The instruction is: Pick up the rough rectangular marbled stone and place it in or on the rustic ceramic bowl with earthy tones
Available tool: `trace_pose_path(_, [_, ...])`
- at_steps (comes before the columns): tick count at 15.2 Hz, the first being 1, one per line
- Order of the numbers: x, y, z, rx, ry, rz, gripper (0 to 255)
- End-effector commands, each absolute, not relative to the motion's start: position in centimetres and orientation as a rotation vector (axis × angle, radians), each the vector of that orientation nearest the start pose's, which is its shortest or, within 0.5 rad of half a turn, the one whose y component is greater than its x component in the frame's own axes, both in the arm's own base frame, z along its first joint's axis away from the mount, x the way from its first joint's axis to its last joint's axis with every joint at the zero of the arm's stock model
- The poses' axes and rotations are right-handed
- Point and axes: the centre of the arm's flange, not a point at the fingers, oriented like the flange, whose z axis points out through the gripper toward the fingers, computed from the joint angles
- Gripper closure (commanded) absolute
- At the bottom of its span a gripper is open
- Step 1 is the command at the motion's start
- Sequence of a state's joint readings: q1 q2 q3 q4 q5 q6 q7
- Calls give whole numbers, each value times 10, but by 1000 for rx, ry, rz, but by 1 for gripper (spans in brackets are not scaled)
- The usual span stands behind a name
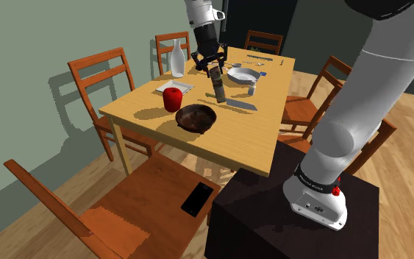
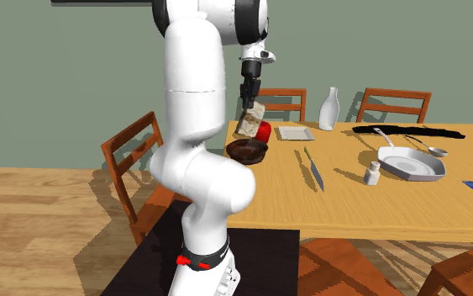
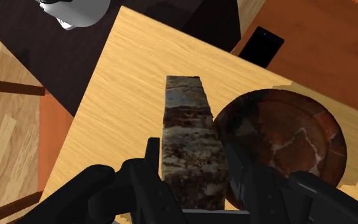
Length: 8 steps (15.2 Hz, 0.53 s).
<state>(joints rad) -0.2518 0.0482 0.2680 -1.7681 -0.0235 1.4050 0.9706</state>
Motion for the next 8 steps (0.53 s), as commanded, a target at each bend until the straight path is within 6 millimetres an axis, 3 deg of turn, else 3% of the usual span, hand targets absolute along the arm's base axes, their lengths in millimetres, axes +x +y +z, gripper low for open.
trace_pose_path(1, [555,13,502,-2924,1508,593,255])
trace_pose_path(6, [616,40,511,-2924,1508,593,255])
trace_pose_path(8, [616,40,500,-2924,1508,593,255])
